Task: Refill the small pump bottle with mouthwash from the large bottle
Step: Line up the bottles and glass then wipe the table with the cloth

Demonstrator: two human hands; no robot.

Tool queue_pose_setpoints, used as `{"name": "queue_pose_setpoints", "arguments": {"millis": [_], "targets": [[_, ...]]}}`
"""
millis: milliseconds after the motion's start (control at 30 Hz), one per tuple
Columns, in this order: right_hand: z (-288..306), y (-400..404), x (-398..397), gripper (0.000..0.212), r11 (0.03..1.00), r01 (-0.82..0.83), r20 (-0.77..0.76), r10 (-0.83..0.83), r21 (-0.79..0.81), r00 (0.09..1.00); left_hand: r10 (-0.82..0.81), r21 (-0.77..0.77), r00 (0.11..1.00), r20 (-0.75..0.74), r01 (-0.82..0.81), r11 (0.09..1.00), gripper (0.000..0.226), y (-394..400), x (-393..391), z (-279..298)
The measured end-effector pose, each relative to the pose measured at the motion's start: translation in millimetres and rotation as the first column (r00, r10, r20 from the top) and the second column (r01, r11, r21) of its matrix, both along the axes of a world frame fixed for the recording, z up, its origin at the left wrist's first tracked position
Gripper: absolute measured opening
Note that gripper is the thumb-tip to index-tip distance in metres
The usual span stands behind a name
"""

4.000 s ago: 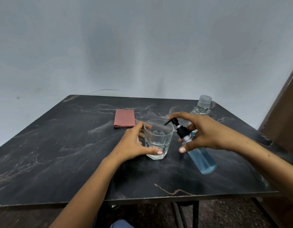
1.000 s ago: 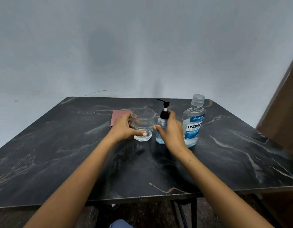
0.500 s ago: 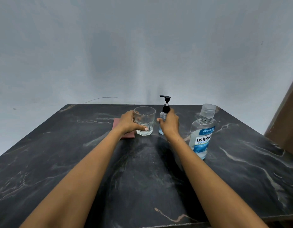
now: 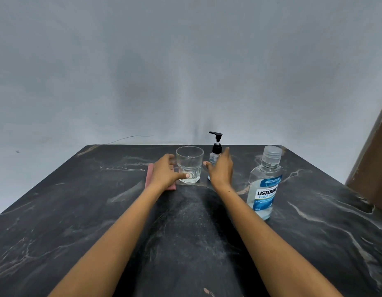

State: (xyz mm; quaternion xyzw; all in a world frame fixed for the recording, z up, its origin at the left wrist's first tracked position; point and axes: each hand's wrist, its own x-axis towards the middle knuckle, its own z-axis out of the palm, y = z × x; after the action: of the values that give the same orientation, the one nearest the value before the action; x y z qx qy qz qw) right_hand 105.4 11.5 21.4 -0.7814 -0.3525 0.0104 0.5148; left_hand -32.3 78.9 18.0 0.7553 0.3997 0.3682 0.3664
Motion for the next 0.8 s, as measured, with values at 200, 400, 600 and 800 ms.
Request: {"name": "queue_pose_setpoints", "arguments": {"millis": [200, 400, 600, 800], "targets": [[5, -28, -27, 0.082, 0.993, -0.076, 0.071, 0.082, -0.090, 0.994, 0.099, 0.008, 0.983, 0.155, -0.101, 0.995, 0.042, -42, -18, -5], [1, -112, -62, 0.062, 0.964, -0.240, 0.188, 0.257, -0.112, 0.948, 0.055, -0.029, 0.961, 0.271, -0.049, 0.998, 0.029, -84, -23, -13], [-26, -205, -49, 0.007, 0.983, -0.182, 0.225, 0.169, 0.038, 0.959, -0.017, 0.018, 0.965, 0.261, 0.012, 1.000, 0.026, -103, -21, -26], [-24, -215, -13, 0.071, 0.999, 0.036, 0.205, -0.041, 0.029, 0.978, -0.036, 0.092, 0.972, 0.231, 0.015, 0.996, 0.020, -100, -20, -32]]}}
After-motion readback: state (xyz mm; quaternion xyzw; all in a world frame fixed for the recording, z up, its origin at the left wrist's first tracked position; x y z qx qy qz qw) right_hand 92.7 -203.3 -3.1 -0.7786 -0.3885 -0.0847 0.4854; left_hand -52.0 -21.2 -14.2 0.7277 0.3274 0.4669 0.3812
